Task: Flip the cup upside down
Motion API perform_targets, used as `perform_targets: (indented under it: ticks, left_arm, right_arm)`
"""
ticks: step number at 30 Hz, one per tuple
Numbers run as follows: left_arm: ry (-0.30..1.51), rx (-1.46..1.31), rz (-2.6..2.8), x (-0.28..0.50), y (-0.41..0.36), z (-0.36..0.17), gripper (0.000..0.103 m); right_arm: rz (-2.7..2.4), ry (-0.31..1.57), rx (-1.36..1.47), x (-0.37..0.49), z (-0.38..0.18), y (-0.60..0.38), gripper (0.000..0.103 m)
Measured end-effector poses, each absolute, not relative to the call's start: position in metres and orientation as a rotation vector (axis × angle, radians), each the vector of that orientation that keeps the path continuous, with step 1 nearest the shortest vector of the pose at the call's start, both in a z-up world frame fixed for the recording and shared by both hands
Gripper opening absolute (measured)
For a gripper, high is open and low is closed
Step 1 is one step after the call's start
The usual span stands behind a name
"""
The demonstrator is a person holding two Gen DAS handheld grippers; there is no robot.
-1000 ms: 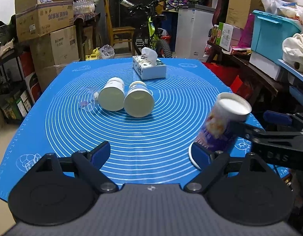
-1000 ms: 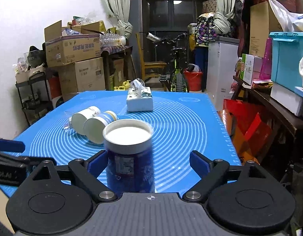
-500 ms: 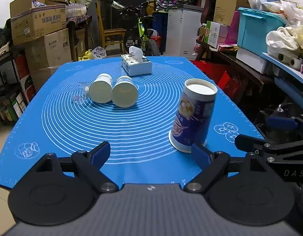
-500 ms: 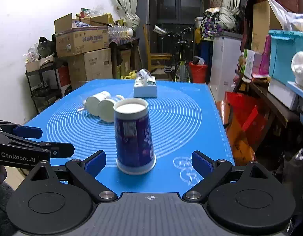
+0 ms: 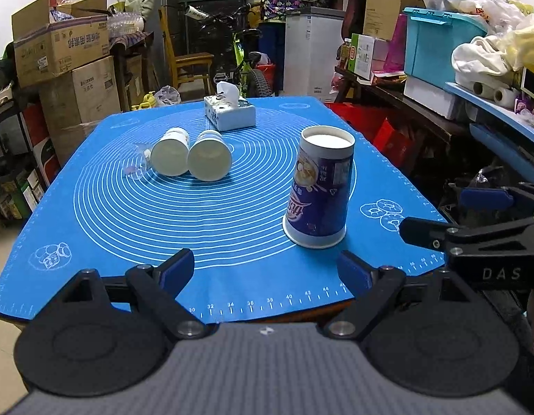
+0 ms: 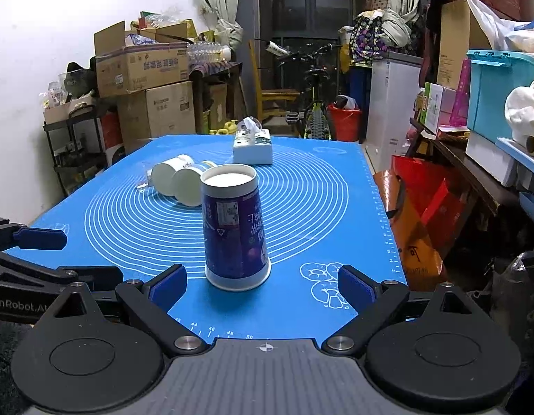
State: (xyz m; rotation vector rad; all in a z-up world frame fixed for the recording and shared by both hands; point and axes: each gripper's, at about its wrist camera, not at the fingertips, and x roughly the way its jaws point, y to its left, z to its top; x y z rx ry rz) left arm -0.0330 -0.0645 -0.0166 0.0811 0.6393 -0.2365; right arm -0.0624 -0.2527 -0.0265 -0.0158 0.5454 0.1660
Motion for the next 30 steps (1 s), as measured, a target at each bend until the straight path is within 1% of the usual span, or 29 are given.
perform_targets:
  ticks: [30]
  left_arm:
    - [0.655,0.091,-0.233,-0.0324,-0.0640,-0.0213,0.090]
  right_arm:
    - [0.168,0.566,-0.019,-0.0596,-0.0305,-0.2505,0.094]
